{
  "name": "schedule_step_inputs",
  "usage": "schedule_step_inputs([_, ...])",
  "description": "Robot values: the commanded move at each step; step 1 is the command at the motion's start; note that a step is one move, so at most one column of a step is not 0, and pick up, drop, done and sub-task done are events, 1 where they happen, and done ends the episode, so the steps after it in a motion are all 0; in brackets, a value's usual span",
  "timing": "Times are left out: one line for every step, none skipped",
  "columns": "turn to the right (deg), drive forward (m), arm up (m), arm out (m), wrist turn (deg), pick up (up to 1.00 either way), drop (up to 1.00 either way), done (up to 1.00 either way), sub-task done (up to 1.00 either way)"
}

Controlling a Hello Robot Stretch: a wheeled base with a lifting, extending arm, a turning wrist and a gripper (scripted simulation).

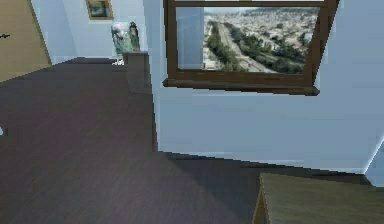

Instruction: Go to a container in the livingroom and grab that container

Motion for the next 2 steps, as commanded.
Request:
schedule_step_inputs([0.0, 0.0, 0.0, 0.0, 45.0, 0.0, 0.0, 0.0, 0.0])
schedule_step_inputs([0.0, 0.0, 0.0, 0.0, 30.0, 0.0, 0.0, 0.0, 0.0])
